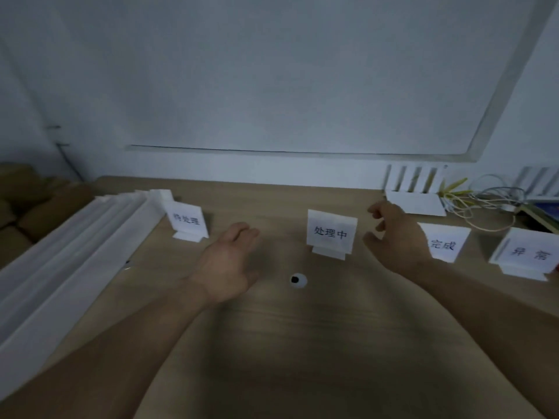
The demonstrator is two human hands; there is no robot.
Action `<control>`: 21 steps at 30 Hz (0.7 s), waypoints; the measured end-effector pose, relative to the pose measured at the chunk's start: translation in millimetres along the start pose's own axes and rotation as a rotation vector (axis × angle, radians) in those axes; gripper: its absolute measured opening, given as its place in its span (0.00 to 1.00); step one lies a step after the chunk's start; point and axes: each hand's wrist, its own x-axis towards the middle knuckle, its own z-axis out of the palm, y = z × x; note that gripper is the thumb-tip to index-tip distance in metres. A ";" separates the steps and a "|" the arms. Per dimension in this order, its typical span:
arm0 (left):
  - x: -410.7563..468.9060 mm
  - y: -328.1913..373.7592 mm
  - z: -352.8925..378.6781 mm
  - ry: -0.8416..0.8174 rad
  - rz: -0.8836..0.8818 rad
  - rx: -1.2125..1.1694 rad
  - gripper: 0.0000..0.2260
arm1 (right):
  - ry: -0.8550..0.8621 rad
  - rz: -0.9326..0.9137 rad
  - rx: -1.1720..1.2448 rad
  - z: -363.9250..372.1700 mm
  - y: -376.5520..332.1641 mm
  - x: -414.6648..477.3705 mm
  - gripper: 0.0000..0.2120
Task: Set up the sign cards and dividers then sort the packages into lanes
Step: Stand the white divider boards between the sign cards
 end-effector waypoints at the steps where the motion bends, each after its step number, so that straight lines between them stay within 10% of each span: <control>1: -7.5 -4.8 -7.2 0.018 -0.013 -0.001 0.37 | -0.015 -0.028 -0.002 2.7 -13.0 -2.1 0.23; 11: -99.5 -65.7 -71.5 0.118 -0.194 0.025 0.38 | -0.249 -0.188 0.004 28.9 -134.6 -33.4 0.39; 21: -162.7 -210.5 -103.6 0.104 -0.319 0.004 0.38 | -0.344 -0.228 -0.054 118.5 -282.2 -42.5 0.34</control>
